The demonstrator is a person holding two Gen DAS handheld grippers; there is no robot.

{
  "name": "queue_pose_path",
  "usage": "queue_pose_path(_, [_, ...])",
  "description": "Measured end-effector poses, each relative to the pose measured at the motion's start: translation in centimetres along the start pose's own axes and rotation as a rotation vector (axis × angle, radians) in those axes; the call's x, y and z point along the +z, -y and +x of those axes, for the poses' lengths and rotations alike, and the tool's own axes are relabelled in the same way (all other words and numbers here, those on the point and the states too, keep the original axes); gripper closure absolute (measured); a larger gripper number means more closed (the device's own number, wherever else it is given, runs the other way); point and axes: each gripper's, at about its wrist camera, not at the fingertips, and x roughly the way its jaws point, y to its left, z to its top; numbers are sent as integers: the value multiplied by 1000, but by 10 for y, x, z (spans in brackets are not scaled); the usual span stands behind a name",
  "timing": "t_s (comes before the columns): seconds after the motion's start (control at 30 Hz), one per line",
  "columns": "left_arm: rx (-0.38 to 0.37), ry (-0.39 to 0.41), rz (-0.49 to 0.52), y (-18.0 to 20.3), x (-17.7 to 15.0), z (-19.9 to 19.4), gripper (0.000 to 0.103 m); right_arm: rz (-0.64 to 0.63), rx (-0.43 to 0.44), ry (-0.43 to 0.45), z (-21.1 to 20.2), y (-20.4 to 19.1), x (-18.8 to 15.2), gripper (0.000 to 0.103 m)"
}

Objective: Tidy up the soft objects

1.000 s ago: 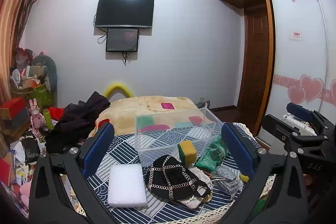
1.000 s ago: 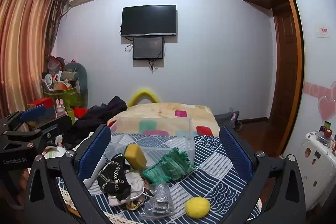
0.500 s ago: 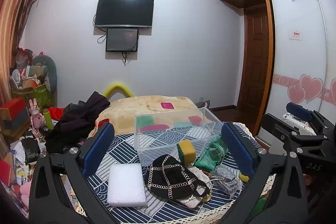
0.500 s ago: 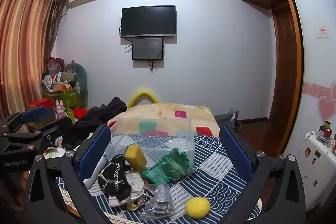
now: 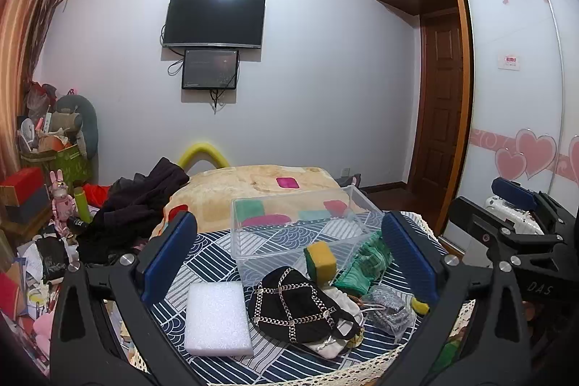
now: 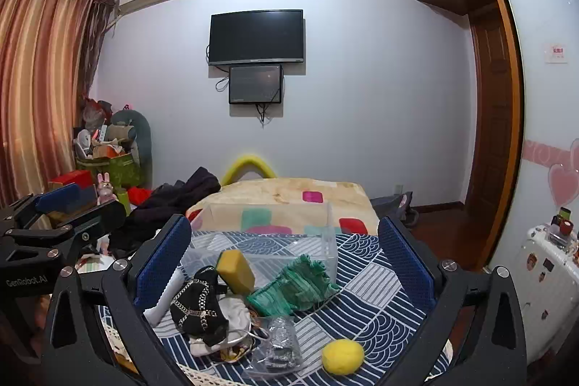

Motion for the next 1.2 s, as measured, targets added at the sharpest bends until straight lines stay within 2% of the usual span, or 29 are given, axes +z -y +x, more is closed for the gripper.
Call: queue_pose_path(1.2, [-11, 10, -3, 2, 0, -4, 0, -6, 15, 19, -4, -5, 1, 0])
